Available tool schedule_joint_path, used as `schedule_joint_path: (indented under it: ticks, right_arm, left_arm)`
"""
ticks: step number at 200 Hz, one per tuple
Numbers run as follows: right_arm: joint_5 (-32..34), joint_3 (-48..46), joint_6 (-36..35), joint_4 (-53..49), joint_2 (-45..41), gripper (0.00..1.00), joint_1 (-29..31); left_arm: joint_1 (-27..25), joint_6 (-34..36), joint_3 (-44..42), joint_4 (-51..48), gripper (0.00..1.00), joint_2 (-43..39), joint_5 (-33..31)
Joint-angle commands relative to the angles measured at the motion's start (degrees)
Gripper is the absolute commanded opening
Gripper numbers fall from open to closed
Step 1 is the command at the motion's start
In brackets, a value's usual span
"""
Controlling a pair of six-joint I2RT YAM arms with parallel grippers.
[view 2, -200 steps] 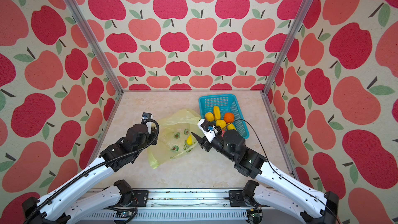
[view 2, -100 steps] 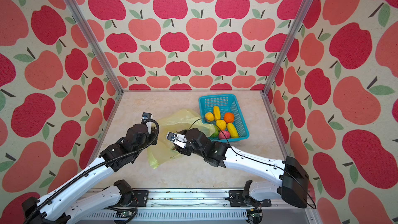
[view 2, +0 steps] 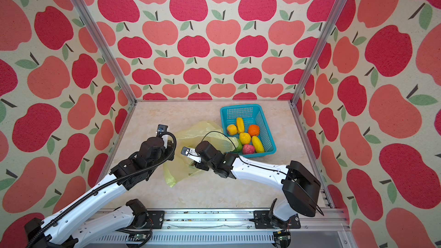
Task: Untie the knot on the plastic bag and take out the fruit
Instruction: 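Move the right gripper back into the bag mouth held by the left gripper, then reach the right gripper deeper into the bag while the left gripper lifts the bag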
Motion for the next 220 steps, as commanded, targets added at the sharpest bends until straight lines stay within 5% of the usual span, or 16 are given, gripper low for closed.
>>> schedule_joint_path:
  ticks: [1,61,123,220]
  right_arm:
    - [4.14,3.78,-0.10,-3.63,3.74,0.48,-0.36]
    - [8.95,10.99,0.72,-10.69,13.57,0.46,-0.63]
    - [14.80,6.28,4.04,-10.32,14.19,0.53,-5.07]
    - [9.20,9.27,7.75,-10.32,23.23,0.73,-11.07]
  left_arm:
    - [0.35,-0.60,-0.14,-0.36,0.00,-0.80,0.26]
    - [0.30,-0.60,-0.06,-0.53,0.00,-0.95,0.26]
    - [0.33,-0.60,-0.14,-0.58,0.00,-1.53,0.42]
    - [0.33,-0.69,-0.19,-0.53,0.00,-1.40,0.50]
